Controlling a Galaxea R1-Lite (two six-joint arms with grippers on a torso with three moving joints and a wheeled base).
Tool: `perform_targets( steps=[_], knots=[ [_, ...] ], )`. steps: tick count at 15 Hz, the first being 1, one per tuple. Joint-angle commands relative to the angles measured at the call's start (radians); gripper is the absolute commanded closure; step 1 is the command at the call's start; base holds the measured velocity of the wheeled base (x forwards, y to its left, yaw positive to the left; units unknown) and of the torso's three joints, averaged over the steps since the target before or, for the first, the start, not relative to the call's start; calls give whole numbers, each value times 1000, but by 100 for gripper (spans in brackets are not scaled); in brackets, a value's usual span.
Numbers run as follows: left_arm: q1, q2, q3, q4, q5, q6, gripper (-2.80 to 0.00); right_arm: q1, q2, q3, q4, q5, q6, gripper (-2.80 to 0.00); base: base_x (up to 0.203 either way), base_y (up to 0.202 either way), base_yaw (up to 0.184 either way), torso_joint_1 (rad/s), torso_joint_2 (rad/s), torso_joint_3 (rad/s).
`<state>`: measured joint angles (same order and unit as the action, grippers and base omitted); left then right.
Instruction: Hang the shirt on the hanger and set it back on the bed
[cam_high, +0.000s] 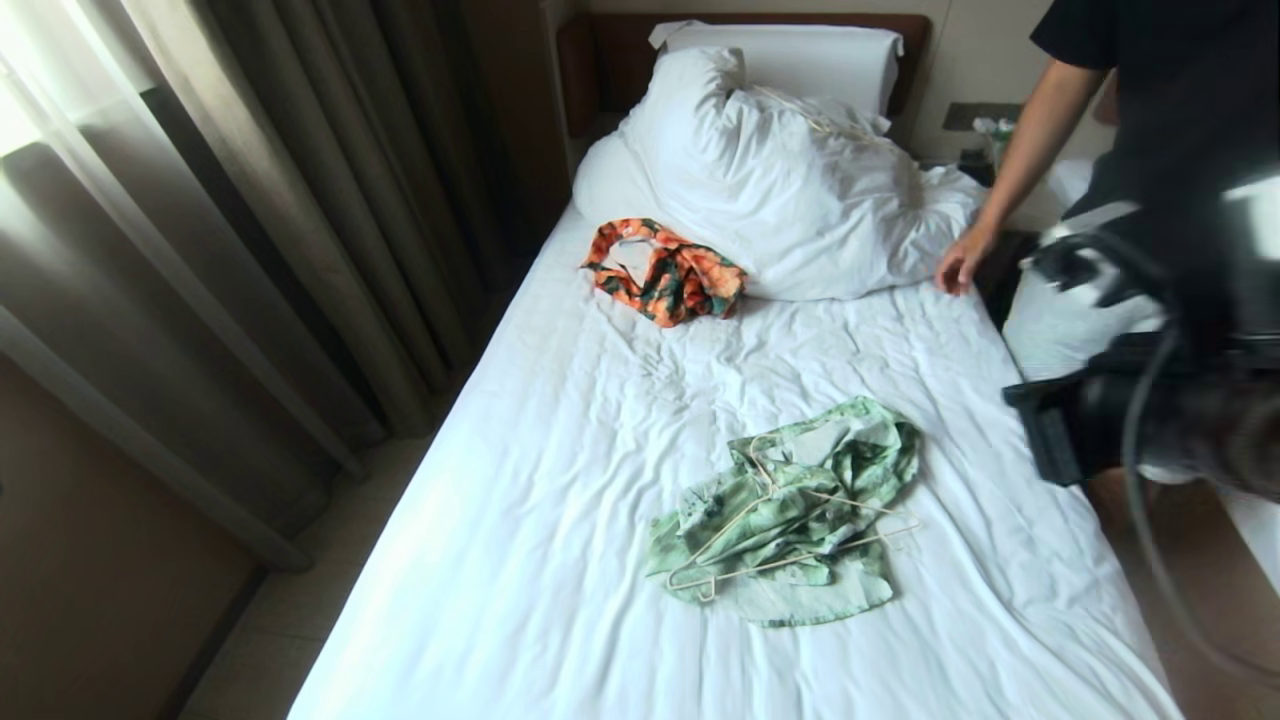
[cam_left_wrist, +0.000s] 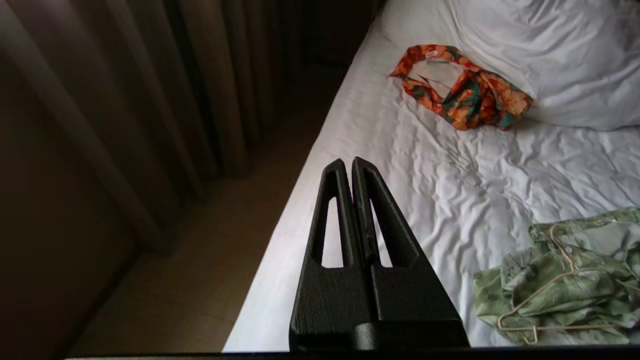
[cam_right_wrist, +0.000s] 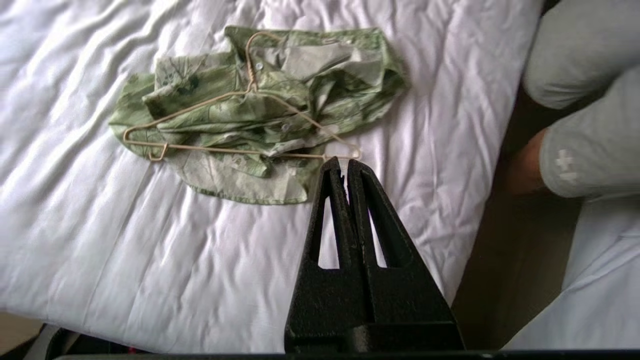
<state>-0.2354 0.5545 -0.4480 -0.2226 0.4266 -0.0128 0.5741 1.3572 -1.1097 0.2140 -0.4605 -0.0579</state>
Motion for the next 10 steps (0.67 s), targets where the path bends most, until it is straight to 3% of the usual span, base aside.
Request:
perform_targets(
  steps=[1, 3, 7, 10],
  knots=[
    [39, -80, -44, 38, 2, 2, 0, -7, -298, 44, 41, -15, 4, 0, 0, 0, 0, 0, 0, 0],
    [62, -125, -52, 71, 0, 3, 0, -60, -493, 72, 121, -36, 14, 0, 0, 0, 0, 0, 0, 0],
    [123, -190, -50, 114, 6, -1, 0, -314, -788, 131, 235, -23, 39, 0, 0, 0, 0, 0, 0, 0],
    [232, -258, -36, 134, -6, 8, 0, -360, -923, 234, 263, 11, 46, 0, 0, 0, 0, 0, 0, 0]
  ],
)
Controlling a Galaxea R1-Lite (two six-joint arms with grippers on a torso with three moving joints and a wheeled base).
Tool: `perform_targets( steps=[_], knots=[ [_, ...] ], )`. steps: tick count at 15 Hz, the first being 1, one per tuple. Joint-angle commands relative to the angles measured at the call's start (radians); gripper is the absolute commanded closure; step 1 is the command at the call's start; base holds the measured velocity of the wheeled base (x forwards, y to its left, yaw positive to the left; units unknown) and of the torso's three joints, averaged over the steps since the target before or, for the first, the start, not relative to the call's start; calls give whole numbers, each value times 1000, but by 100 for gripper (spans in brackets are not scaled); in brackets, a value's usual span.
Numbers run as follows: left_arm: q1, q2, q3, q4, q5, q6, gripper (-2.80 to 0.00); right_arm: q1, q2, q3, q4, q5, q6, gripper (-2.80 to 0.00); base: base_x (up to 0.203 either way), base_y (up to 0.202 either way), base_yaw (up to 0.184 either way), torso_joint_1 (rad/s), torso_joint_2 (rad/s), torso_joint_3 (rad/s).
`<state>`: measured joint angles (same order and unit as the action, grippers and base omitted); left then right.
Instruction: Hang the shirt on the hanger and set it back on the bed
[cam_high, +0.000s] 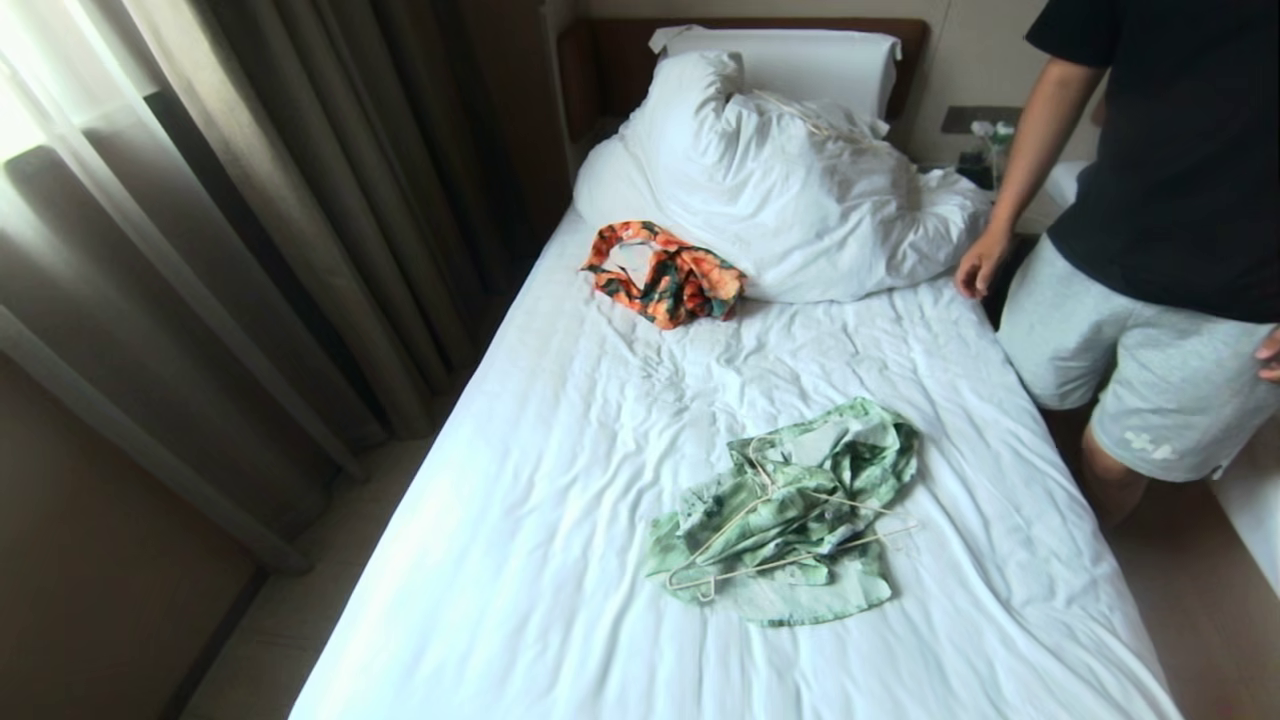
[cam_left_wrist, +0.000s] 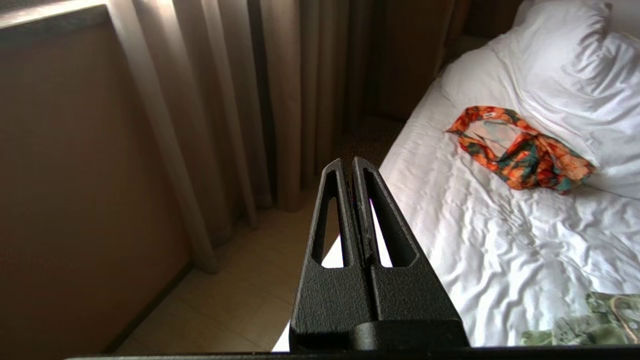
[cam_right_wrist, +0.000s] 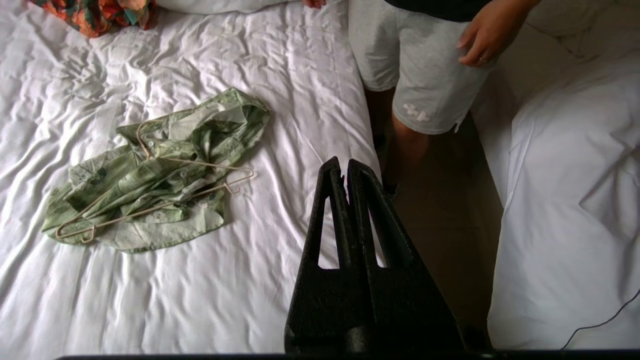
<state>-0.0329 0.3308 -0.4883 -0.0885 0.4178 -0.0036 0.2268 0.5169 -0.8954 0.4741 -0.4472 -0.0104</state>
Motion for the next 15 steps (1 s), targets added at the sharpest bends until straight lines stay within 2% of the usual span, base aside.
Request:
perform_targets(
  steps=[1, 3, 4, 5, 6, 7, 8, 10, 11, 12, 15],
  knots=[
    [50, -68, 20, 11, -14, 8, 0, -15, -124, 67, 1, 0, 1, 0, 0, 0, 0, 0, 0, 0],
    [59, -146, 95, 24, -65, 40, 0, -24, -214, 155, -2, 4, 2, 0, 0, 0, 0, 0, 0, 0],
    [54, -189, 145, 31, -81, 55, 0, -29, -238, 199, -2, 2, 31, 0, 0, 0, 0, 0, 0, 0],
    [51, -235, 192, 43, -115, 68, 0, -31, -238, 225, -1, 3, 107, 0, 0, 0, 0, 0, 0, 0],
    [49, -284, 237, 62, -174, 87, 0, -31, -238, 273, -4, 8, 137, 0, 0, 0, 0, 0, 0, 0],
    [48, -321, 282, 88, -221, 103, 0, -32, -238, 318, -28, 17, 146, 0, 0, 0, 0, 0, 0, 0],
    [47, -330, 314, 104, -242, 112, 0, -39, -238, 346, -84, 23, 150, 0, 0, 0, 0, 0, 0, 0],
    [47, -331, 361, 109, -259, 113, 0, -135, -240, 363, -115, 32, 151, 0, 0, 0, 0, 0, 0, 0],
    [47, -331, 381, 109, -277, 113, 0, -172, -258, 368, -119, 78, 148, 0, 0, 0, 0, 0, 0, 0],
    [47, -331, 403, 107, -303, 113, 0, -184, -299, 388, -121, 156, 145, 0, 0, 0, 0, 0, 0, 0],
    [47, -331, 453, 107, -368, 99, 0, -211, -447, 498, -128, 263, 98, 0, 0, 0, 0, 0, 0, 0]
  ],
)
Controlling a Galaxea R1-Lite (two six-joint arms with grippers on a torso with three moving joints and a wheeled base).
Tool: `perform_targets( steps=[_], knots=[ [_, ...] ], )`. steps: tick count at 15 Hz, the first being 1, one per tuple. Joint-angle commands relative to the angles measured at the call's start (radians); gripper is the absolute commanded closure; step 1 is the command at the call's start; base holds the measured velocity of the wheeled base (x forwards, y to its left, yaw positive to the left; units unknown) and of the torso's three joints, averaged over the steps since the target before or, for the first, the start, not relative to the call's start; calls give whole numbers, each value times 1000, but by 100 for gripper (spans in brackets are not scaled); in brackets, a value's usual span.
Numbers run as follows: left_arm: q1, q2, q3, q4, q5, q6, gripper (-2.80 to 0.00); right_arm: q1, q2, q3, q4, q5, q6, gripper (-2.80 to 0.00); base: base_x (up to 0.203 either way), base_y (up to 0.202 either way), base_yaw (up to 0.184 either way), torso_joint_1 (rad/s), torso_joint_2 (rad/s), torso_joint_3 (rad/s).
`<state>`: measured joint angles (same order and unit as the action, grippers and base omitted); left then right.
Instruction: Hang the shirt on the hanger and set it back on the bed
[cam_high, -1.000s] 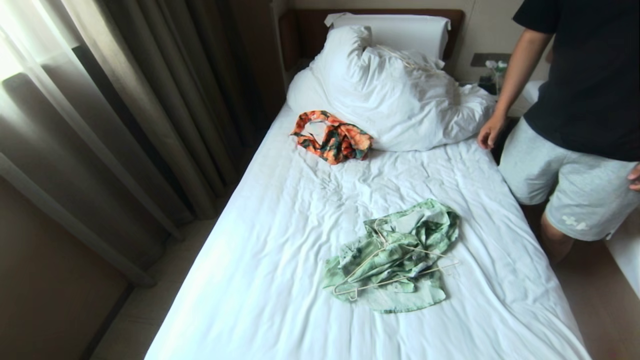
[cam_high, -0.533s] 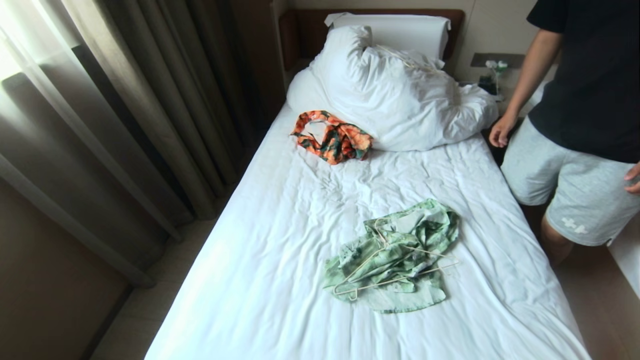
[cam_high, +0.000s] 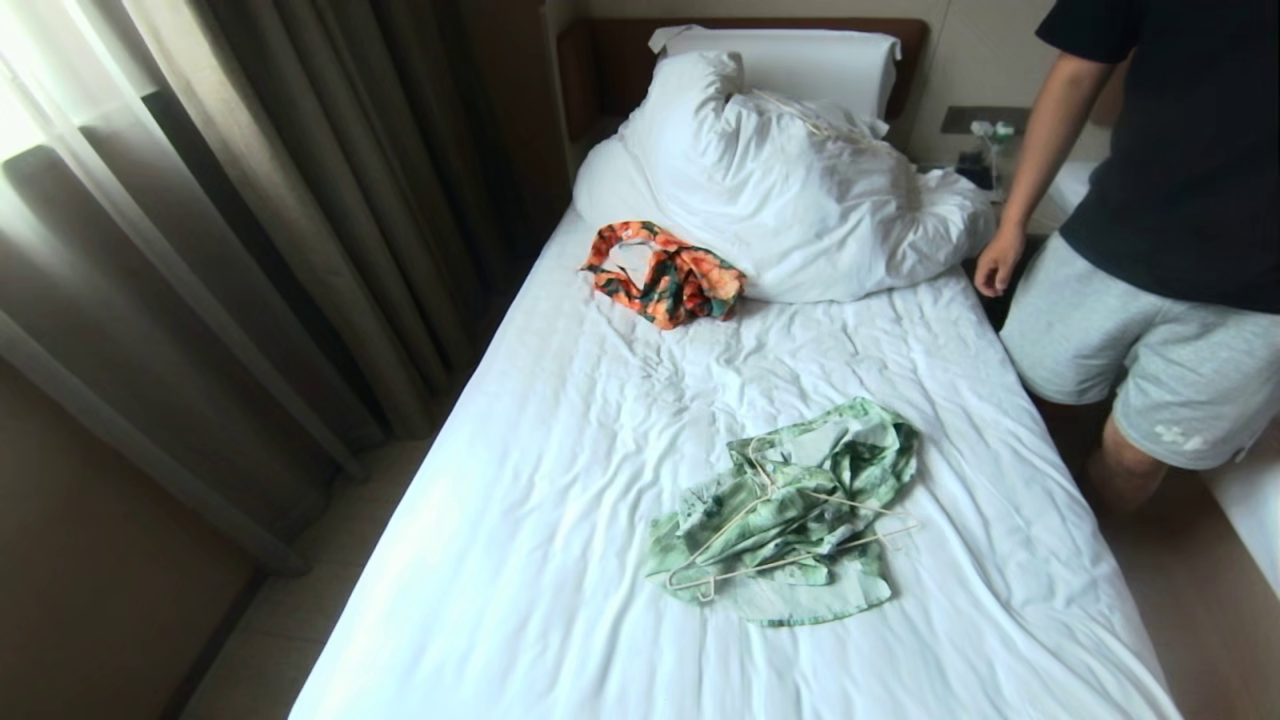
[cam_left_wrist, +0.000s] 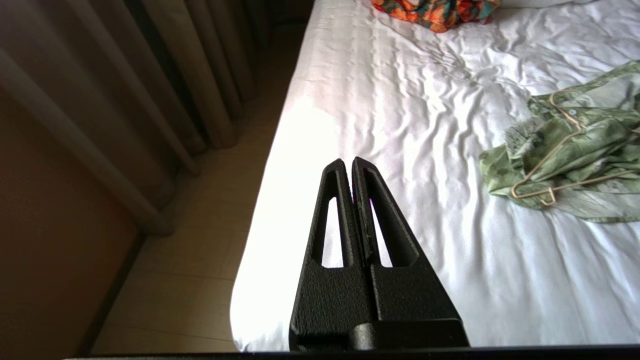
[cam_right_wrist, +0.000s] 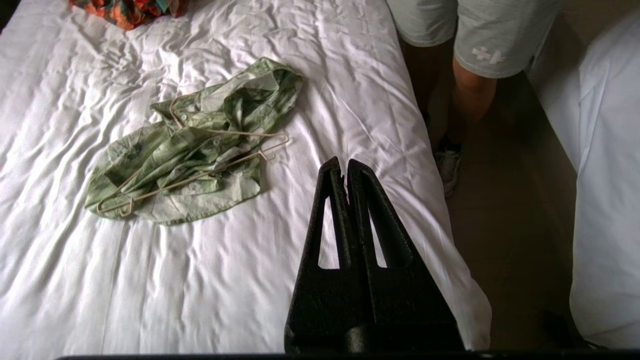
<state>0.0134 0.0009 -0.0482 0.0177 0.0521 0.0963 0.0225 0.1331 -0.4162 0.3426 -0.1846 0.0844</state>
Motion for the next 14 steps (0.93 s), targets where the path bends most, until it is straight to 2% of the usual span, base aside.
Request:
perform_targets(
  steps=[1, 2, 5, 7, 9, 11, 14],
  knots=[
    [0, -1, 19, 1, -33, -9, 0, -9, -116, 69, -2, 35, -23, 0, 0, 0, 0, 0, 0, 0],
    [0, -1, 31, 0, -55, -6, 0, -11, -134, 121, -28, 56, -38, 0, 0, 0, 0, 0, 0, 0],
    [0, -1, 47, -1, -60, 8, 0, -13, -132, 298, -312, 77, -75, 0, 0, 0, 0, 0, 0, 0],
    [0, -1, 47, 1, -63, 9, 0, -13, -132, 406, -440, 96, -103, 0, 0, 0, 0, 0, 0, 0],
    [0, -1, 47, -1, -63, 3, 0, -13, -132, 424, -444, 172, -111, 0, 0, 0, 0, 0, 0, 0],
    [0, -1, 47, -1, -61, -1, 0, -13, -132, 423, -344, 181, -113, 0, 0, 0, 0, 0, 0, 0],
    [0, -2, 47, -1, -61, -6, 0, -13, -132, 425, -362, 185, -111, 0, 0, 0, 0, 0, 0, 0]
  ],
)
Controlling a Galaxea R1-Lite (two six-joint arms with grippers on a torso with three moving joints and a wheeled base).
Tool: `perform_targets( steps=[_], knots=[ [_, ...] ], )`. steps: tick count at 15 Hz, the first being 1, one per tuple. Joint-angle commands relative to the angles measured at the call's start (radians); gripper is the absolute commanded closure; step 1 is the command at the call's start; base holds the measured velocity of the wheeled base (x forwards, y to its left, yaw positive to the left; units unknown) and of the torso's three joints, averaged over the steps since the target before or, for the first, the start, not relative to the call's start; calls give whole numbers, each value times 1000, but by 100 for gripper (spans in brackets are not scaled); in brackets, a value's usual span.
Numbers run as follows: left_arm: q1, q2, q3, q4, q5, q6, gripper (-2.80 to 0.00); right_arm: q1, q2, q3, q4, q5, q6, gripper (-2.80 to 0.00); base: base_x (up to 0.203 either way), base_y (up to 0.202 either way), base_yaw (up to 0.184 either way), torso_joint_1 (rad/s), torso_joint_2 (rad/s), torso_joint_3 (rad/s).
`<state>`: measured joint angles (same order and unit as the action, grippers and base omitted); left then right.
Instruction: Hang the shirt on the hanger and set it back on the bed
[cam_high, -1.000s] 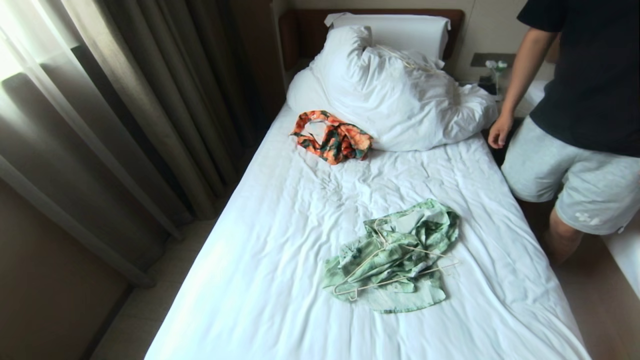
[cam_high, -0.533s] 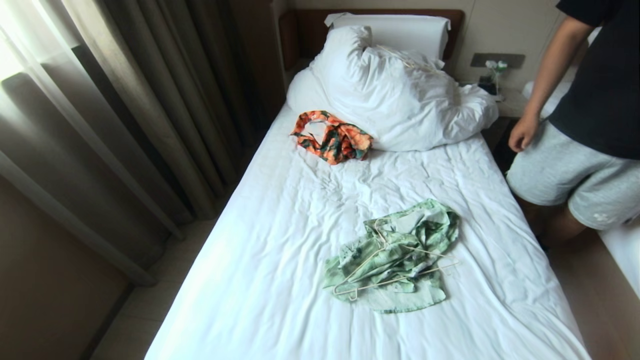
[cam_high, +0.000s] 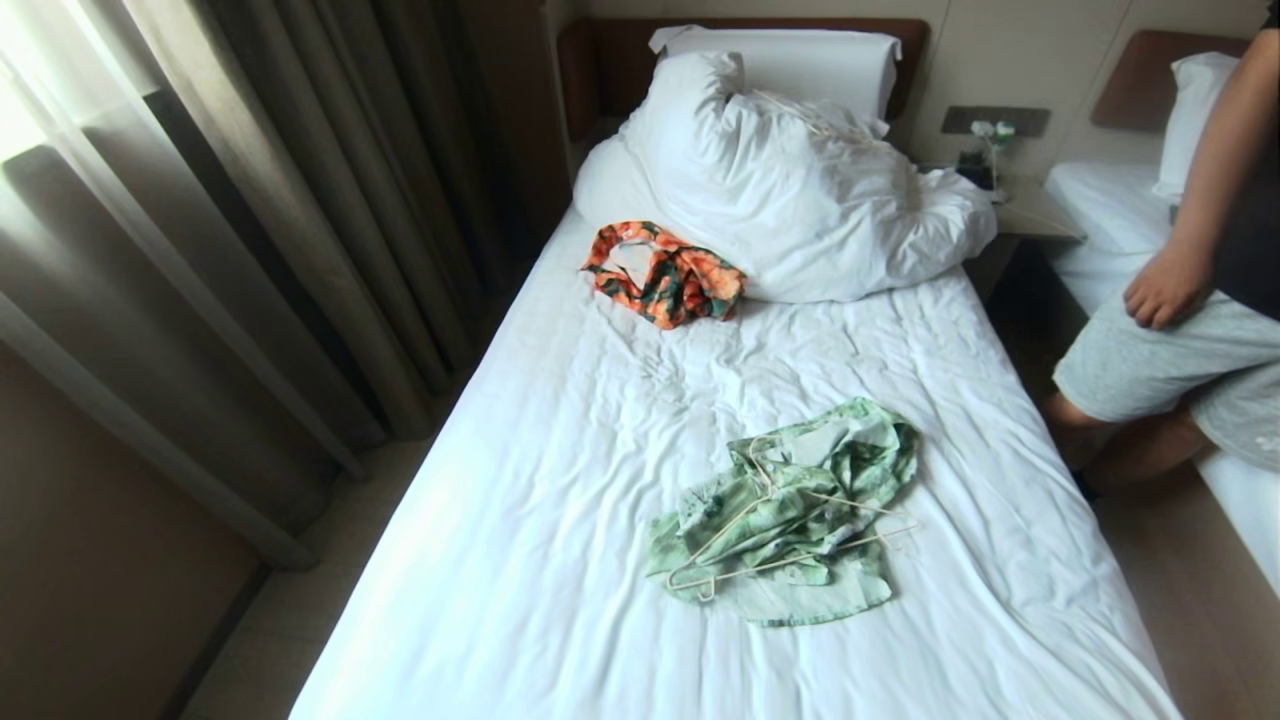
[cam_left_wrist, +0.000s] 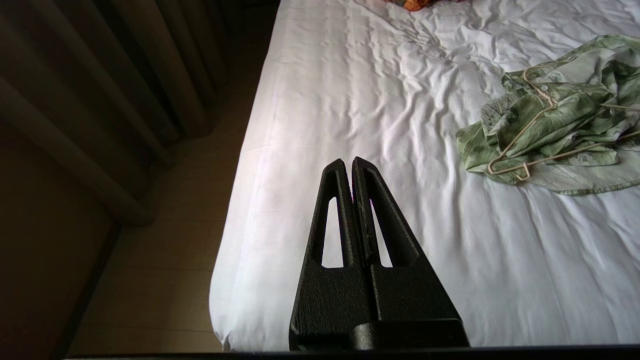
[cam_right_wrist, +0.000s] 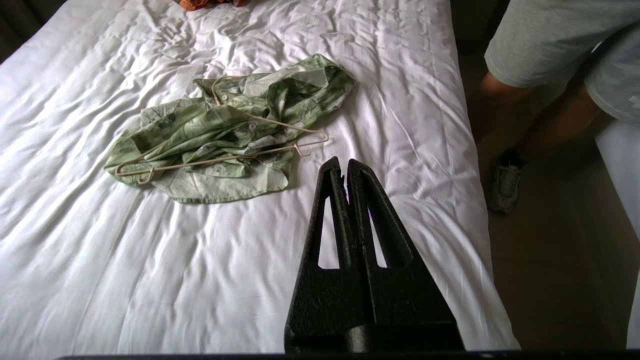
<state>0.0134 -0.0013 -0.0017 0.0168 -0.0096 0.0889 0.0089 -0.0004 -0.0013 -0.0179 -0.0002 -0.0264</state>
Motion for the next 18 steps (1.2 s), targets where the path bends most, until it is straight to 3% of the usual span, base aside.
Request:
perform_targets(
  steps=[1, 18],
  knots=[
    [0, 1, 0, 0, 0, 0, 0, 0, 2, 10, -1, 0, 0, 0, 0, 0, 0, 0, 0, 0],
    [0, 1, 0, 0, 0, 0, 0, 0, 2, 10, -1, -4, 16, 0, 0, 0, 0, 0, 0, 0]
  ],
)
